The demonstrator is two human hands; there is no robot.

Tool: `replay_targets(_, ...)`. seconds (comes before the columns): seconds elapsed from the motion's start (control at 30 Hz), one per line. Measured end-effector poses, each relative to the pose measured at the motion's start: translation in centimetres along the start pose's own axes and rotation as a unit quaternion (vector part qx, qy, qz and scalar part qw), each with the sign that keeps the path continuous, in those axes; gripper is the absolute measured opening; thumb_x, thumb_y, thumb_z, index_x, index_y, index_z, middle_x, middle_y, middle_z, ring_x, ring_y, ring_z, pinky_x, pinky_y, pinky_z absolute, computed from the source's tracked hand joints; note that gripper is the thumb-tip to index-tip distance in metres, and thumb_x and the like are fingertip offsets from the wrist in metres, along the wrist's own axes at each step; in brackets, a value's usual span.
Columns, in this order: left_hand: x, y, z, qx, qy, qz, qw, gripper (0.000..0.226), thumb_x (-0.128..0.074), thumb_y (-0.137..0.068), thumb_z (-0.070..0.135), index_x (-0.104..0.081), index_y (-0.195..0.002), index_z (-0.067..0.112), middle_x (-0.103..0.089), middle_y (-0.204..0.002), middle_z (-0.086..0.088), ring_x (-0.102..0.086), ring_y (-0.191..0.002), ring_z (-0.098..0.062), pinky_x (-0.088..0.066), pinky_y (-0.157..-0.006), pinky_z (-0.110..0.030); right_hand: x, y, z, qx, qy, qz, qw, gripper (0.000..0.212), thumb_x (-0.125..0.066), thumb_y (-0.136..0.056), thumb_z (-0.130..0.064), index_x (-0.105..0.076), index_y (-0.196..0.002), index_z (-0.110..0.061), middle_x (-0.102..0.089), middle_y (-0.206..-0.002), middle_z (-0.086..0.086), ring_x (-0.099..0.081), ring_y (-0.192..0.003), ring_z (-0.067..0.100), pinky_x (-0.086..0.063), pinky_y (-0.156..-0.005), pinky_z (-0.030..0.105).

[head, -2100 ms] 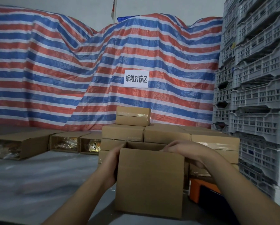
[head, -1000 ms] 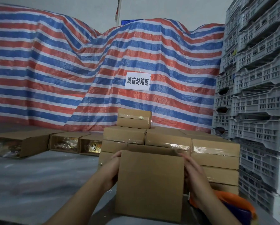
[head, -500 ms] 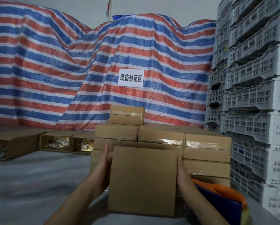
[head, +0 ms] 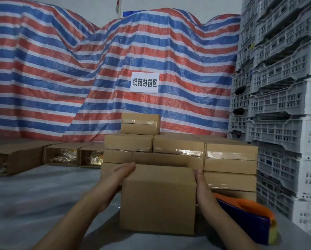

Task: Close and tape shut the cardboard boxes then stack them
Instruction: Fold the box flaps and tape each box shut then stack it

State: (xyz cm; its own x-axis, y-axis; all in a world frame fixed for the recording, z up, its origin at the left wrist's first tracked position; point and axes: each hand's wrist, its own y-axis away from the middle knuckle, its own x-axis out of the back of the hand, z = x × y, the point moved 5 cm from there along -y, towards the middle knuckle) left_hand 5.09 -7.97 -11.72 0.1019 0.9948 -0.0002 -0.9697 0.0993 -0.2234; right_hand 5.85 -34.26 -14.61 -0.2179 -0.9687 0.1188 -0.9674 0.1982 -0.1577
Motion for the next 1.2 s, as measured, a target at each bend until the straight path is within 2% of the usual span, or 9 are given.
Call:
replay_targets(0.1, -0.4, 0.0, 0.1, 0.005, 0.010, 0.037, 0.999, 0.021, -0.060, -0.092, 0.030, -0.077, -0.101, 0.024, -0.071, -0.111, -0.010, -0.064, -0.104, -0.032, -0.049, -0.096, -0.049, -0.3, 0.2, -1.0, 0.062, -0.011, -0.025, 0.998, 0.080, -0.017, -0.065, -0.086, -0.070, -0.109, -0.046, -0.071, -0.114, 0.002, -0.064, -0.110, 0.024, -0.049, -0.088, 0.039)
replay_targets(0.17, -0.6, 0.2, -0.1, 0.011, 0.022, 0.055, 0.998, 0.023, -0.056, -0.094, 0.023, -0.078, -0.096, 0.023, -0.073, -0.104, -0.007, -0.065, -0.102, -0.031, -0.049, -0.090, -0.045, -0.4, 0.5, -1.6, 0.084, -0.017, -0.029, 0.996, 0.072, -0.017, -0.070, -0.079, -0.074, -0.094, -0.042, -0.072, -0.104, 0.001, -0.066, -0.099, 0.019, -0.045, -0.075, 0.031)
replay_targets(0.27, -0.8, 0.5, -0.1, 0.015, 0.036, 0.059, 0.997, 0.022, -0.055, -0.095, 0.021, -0.077, -0.098, 0.022, -0.075, -0.096, -0.003, -0.065, -0.099, -0.030, -0.049, -0.093, -0.046, -0.3, 0.6, -2.0, 0.090, -0.026, -0.034, 0.995, 0.072, -0.022, -0.074, -0.073, -0.074, -0.099, -0.031, -0.071, -0.105, 0.005, -0.065, -0.099, 0.021, -0.045, -0.075, 0.032)
replay_targets(0.37, -0.9, 0.8, 0.1, 0.012, 0.042, 0.062, 0.997, 0.021, -0.055, -0.095, 0.021, -0.075, -0.100, 0.020, -0.074, -0.096, -0.007, -0.066, -0.092, -0.028, -0.051, -0.081, -0.040, 0.0, 0.4, -2.1, 0.074, -0.046, -0.053, 0.995, 0.066, -0.031, -0.076, -0.071, -0.079, -0.094, -0.030, -0.076, -0.101, 0.006, -0.069, -0.100, 0.025, -0.051, -0.085, 0.040)
replay_targets(0.57, -1.2, 1.2, 0.2, -0.006, 0.072, 0.047, 0.996, 0.019, -0.054, -0.096, 0.017, -0.065, -0.110, 0.024, -0.065, -0.104, -0.007, -0.062, -0.082, -0.023, -0.049, -0.063, -0.031, 1.0, 0.0, -2.3, 0.070, -0.029, -0.091, 0.993, 0.018, -0.067, -0.087, -0.039, -0.080, -0.098, -0.032, -0.073, -0.114, 0.006, -0.066, -0.108, 0.027, -0.052, -0.083, 0.040)
replay_targets(0.73, -1.2, 0.6, 0.5, -0.064, 0.112, 0.021, 0.991, 0.051, -0.052, -0.096, 0.005, -0.046, -0.130, 0.043, -0.058, -0.118, 0.021, -0.064, -0.099, -0.003, -0.049, -0.079, -0.029, 0.7, 0.2, -1.9, 0.037, -0.051, -0.097, 0.993, 0.017, -0.062, -0.095, -0.035, -0.077, -0.101, -0.034, -0.070, -0.115, 0.008, -0.064, -0.107, 0.031, -0.051, -0.069, 0.034)
replay_targets(0.87, -0.9, 0.4, 0.6, -0.082, 0.106, 0.051, 0.990, 0.060, -0.054, -0.094, 0.002, -0.042, -0.136, 0.043, -0.056, -0.120, 0.013, -0.059, -0.105, -0.005, -0.048, -0.089, -0.032, 0.3, 0.1, -1.5, 0.029, -0.095, -0.076, 0.992, 0.010, -0.067, -0.093, -0.029, -0.072, -0.097, -0.035, -0.067, -0.112, 0.012, -0.063, -0.094, 0.029, -0.048, -0.059, 0.029)
replay_targets(1.07, -0.5, 0.6, -0.1, -0.051, 0.007, 0.073, 0.996, 0.021, -0.055, -0.096, 0.017, -0.072, -0.103, 0.027, -0.064, -0.116, -0.007, -0.058, -0.108, -0.031, -0.044, -0.101, -0.050, 0.2, 0.5, -2.2, 0.085, -0.161, -0.075, 0.980, 0.051, -0.063, -0.096, -0.018, -0.053, -0.137, -0.047, -0.054, -0.130, -0.014, -0.055, -0.120, 0.019, -0.051, -0.079, 0.036)
replay_targets(1.2, -0.2, 0.3, -0.1, -0.059, -0.015, 0.082, 0.995, 0.020, -0.056, -0.095, 0.017, -0.075, -0.097, 0.023, -0.066, -0.112, 0.003, -0.058, -0.106, -0.022, -0.046, -0.086, -0.036, -0.3, 0.6, -2.1, 0.083, -0.142, -0.103, 0.981, 0.031, -0.053, -0.101, -0.020, -0.078, -0.108, -0.036, -0.061, -0.132, -0.011, -0.056, -0.122, 0.019, -0.050, -0.094, 0.039)
